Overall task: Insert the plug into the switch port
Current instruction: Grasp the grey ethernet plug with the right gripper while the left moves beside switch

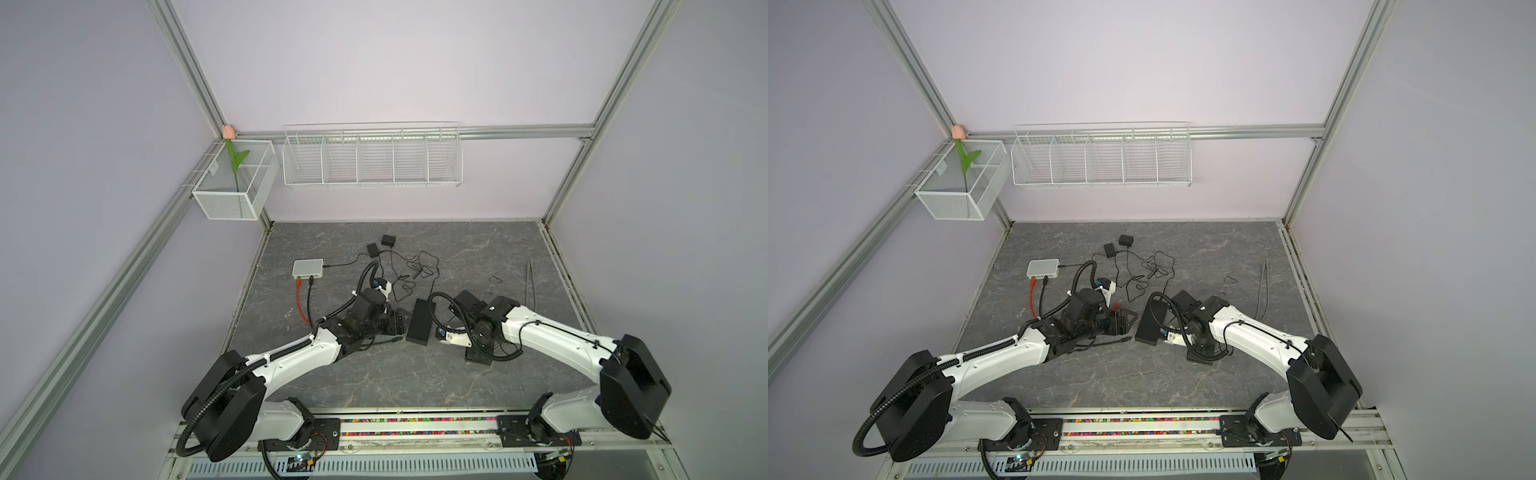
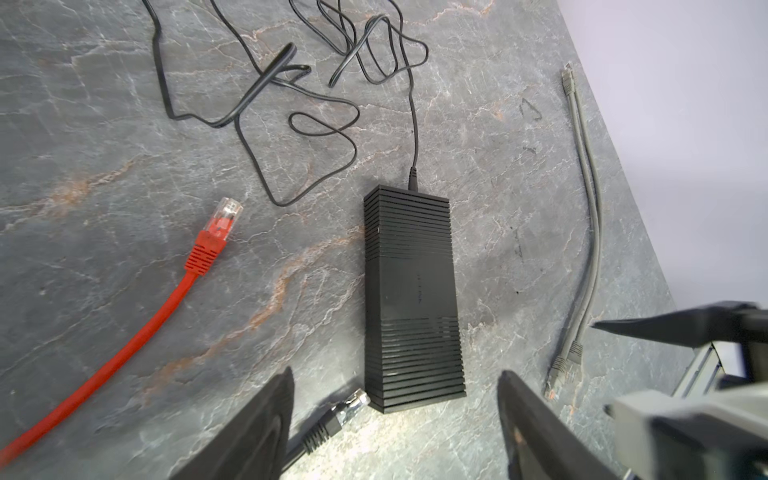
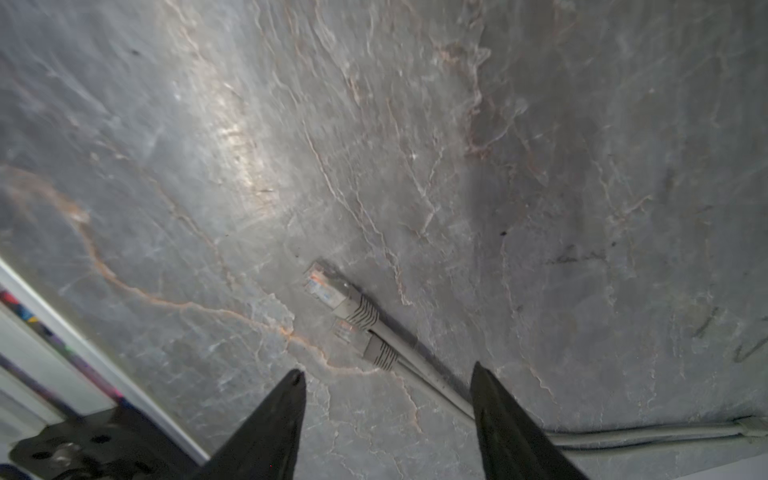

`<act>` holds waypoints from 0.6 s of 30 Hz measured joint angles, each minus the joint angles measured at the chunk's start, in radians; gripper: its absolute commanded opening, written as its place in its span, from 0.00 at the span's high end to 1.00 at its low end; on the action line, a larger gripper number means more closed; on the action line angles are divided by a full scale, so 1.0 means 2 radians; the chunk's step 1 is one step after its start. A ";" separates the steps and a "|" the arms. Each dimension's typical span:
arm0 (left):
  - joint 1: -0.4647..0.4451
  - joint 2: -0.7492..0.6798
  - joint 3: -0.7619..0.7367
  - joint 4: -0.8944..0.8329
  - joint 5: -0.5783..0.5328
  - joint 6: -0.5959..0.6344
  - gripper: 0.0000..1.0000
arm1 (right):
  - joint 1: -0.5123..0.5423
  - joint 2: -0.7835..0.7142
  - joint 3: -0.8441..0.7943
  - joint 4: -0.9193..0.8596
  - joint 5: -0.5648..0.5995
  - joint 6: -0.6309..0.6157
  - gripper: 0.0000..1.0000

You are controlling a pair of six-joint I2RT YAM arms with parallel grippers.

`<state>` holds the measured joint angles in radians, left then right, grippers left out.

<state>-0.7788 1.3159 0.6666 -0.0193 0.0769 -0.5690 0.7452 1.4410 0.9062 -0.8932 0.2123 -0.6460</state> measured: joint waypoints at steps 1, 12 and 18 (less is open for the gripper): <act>0.000 -0.002 -0.002 0.001 0.000 0.000 0.24 | 0.001 0.004 -0.002 0.006 0.003 -0.001 0.34; 0.000 -0.013 -0.018 0.013 0.000 -0.003 0.24 | 0.024 0.044 -0.016 0.037 0.006 -0.012 0.36; 0.000 -0.018 -0.019 0.015 0.000 -0.003 0.24 | 0.027 0.051 -0.030 0.032 0.007 -0.012 0.36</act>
<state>-0.7788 1.2808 0.6292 0.0109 0.0765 -0.5751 0.7982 1.5421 0.8459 -0.8299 0.2260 -0.6701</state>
